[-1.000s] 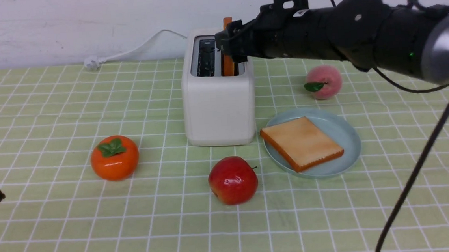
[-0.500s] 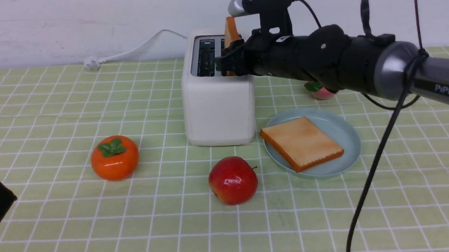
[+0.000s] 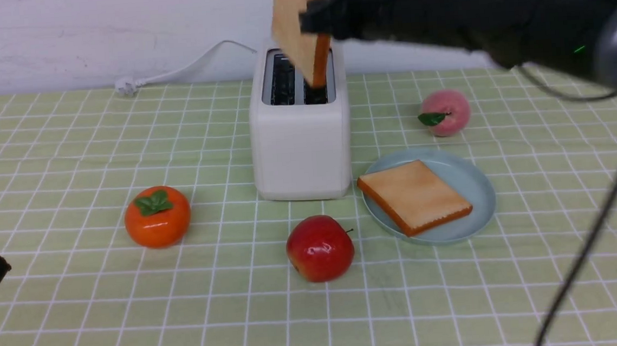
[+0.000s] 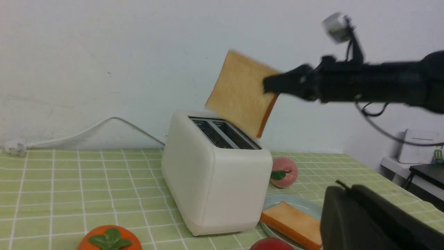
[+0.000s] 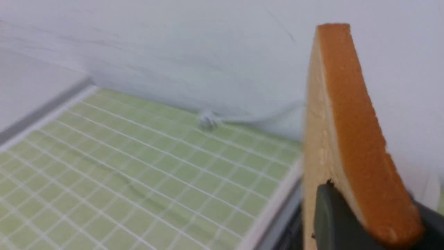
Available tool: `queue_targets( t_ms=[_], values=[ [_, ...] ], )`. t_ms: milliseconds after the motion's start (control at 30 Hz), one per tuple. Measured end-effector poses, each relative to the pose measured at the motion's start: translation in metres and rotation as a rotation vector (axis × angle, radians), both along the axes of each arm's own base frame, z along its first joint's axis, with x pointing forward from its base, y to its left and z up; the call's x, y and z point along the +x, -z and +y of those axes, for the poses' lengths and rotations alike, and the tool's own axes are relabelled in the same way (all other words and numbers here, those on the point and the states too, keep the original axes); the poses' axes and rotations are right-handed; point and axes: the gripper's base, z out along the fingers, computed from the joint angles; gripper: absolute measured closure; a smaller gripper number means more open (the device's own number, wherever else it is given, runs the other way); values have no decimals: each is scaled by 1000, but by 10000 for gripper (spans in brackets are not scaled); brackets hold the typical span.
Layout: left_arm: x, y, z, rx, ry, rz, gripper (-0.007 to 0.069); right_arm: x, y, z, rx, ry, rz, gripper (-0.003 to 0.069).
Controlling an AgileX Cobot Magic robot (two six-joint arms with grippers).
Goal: Take toasted bread from bread machine on green coffee tablecloth place on plate.
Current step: 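Grasp the toast slice in the toaster and pull it up out of the slot with the right gripper, then place the held slice of bread on top of the slice on the plate with the right gripper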
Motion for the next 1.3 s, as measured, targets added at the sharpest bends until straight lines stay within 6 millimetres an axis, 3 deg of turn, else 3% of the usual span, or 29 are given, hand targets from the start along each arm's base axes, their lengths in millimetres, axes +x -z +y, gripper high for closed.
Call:
queue_targets(
  t_ms=[33,133,200,300,333,367,467,533,600,800,1033,1300],
  values=[
    [0,0,0,0,-3,1,638,-18,-27,-7,-18,-48,-41,540],
    [0,0,0,0,-5,1,637,-46,-61,-30,-54,-120,-50,540],
    [0,0,0,0,-6,2,637,-55,-70,-50,-67,-132,-2,540],
    [1,2,0,5,-6,6,635,-60,-64,-74,-96,-141,148,540],
    [1,5,-1,12,2,11,635,-58,-54,-94,-125,-113,274,540],
    [1,5,-1,12,2,11,635,-59,-50,-96,-134,-107,304,540],
    [0,6,-3,13,24,8,634,-53,-8,-128,-220,66,511,540],
    [0,6,-3,13,28,7,634,-51,4,-133,-249,114,539,540],
    [-1,6,-3,13,30,6,634,-47,38,-140,-310,211,555,540],
    [-1,6,-3,13,30,6,634,-29,87,-136,-393,269,452,540],
    [0,9,-4,20,31,11,634,-4,111,-125,-480,250,284,540],
    [0,9,-4,22,30,11,634,1,141,-99,-631,144,268,540]
  ],
)
